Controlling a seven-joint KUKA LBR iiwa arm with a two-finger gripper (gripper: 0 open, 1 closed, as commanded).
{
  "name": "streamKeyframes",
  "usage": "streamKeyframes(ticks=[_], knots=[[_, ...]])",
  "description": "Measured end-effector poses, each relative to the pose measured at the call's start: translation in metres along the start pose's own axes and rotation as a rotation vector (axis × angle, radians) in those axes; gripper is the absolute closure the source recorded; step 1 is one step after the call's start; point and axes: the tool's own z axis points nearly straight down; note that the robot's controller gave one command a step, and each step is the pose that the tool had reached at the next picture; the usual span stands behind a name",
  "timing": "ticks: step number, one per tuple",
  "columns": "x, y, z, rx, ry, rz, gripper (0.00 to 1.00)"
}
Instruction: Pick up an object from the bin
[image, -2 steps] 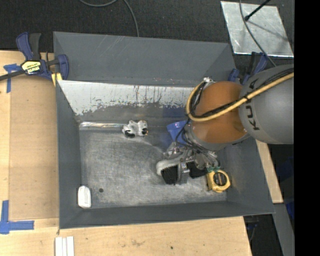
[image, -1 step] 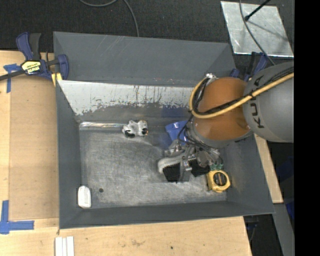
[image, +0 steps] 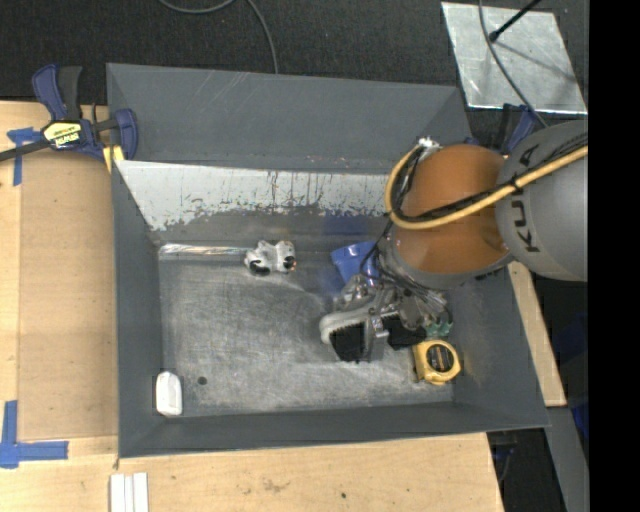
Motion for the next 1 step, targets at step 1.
streamKeyframes(ticks=[1], knots=[[-0.0003, 0.0, -0.0214, 0.0, -0.002, 0.0, 1.0]])
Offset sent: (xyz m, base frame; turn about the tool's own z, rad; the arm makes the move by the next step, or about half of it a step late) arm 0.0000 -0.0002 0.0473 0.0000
